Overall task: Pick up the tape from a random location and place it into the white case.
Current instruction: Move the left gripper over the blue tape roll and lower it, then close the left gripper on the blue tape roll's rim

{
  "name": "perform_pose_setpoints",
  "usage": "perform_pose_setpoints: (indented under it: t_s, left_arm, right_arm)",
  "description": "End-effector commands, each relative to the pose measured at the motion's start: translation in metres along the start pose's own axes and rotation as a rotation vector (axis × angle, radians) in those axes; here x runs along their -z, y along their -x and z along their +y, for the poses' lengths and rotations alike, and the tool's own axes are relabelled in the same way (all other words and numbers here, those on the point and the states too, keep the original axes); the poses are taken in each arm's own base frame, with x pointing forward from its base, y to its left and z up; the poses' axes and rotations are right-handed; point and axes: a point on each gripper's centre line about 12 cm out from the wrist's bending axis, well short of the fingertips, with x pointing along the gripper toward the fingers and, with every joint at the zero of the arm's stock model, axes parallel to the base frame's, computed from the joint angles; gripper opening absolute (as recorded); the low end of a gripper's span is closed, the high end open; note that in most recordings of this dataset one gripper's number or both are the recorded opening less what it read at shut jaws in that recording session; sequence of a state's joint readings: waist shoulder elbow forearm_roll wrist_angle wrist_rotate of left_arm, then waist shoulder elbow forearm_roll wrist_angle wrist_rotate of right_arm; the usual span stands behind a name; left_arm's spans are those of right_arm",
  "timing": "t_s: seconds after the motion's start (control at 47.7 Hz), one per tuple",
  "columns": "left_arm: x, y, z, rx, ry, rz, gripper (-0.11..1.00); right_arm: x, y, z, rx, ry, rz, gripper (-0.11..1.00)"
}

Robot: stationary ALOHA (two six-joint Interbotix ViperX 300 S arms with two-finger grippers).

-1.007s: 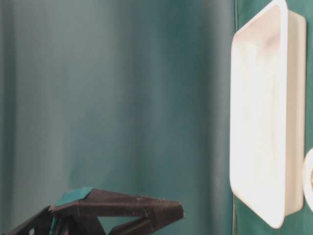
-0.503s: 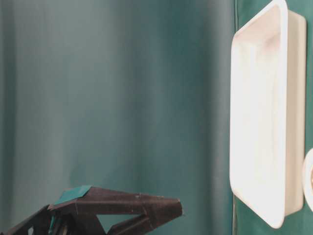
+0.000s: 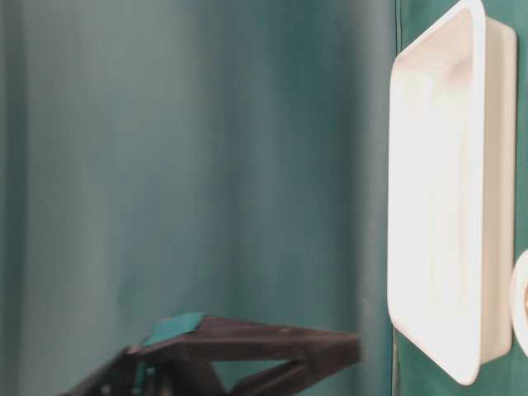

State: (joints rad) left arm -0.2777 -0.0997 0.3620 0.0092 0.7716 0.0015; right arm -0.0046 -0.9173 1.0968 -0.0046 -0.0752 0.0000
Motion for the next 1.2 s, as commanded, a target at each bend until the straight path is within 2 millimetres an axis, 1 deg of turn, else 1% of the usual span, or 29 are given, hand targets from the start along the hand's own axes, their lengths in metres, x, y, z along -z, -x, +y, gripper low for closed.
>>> perform_pose_setpoints:
  t_s: [0.0, 0.21, 0.294, 0.461, 0.65, 0.839, 0.965, 1.174]
  left_arm:
    - [0.001, -0.004, 0.001, -0.002, 0.000, -0.021, 0.98]
    - [0.020, -0.038, 0.000, -0.001, -0.002, 0.012, 0.98]
    - [0.021, -0.047, 0.000, 0.000, -0.002, 0.000, 0.98]
    - [0.021, -0.057, 0.000, 0.000, -0.004, -0.028, 0.98]
    - [0.029, -0.070, 0.003, -0.004, 0.001, -0.015, 0.98]
    - [0.034, -0.089, 0.003, -0.004, 0.002, -0.017, 0.98]
    - [0.042, -0.102, 0.005, -0.006, 0.004, 0.005, 0.98]
    - [0.052, -0.115, 0.007, -0.008, 0.010, 0.020, 0.98]
  right_arm:
    - [-0.008, -0.002, 0.000, 0.001, 0.003, -0.018, 0.92]
    - [-0.008, -0.002, 0.000, 0.001, 0.003, -0.017, 0.92]
    - [-0.009, -0.003, 0.000, 0.001, 0.003, -0.018, 0.92]
    - [-0.007, -0.004, 0.000, 0.001, 0.003, -0.012, 0.92]
    - [-0.004, -0.005, 0.000, 0.001, 0.003, -0.002, 0.92]
    - [-0.002, -0.007, 0.000, 0.001, 0.003, 0.009, 0.92]
    - [-0.001, -0.007, 0.000, 0.001, 0.003, 0.011, 0.92]
    - [-0.001, -0.008, 0.000, 0.001, 0.004, 0.012, 0.92]
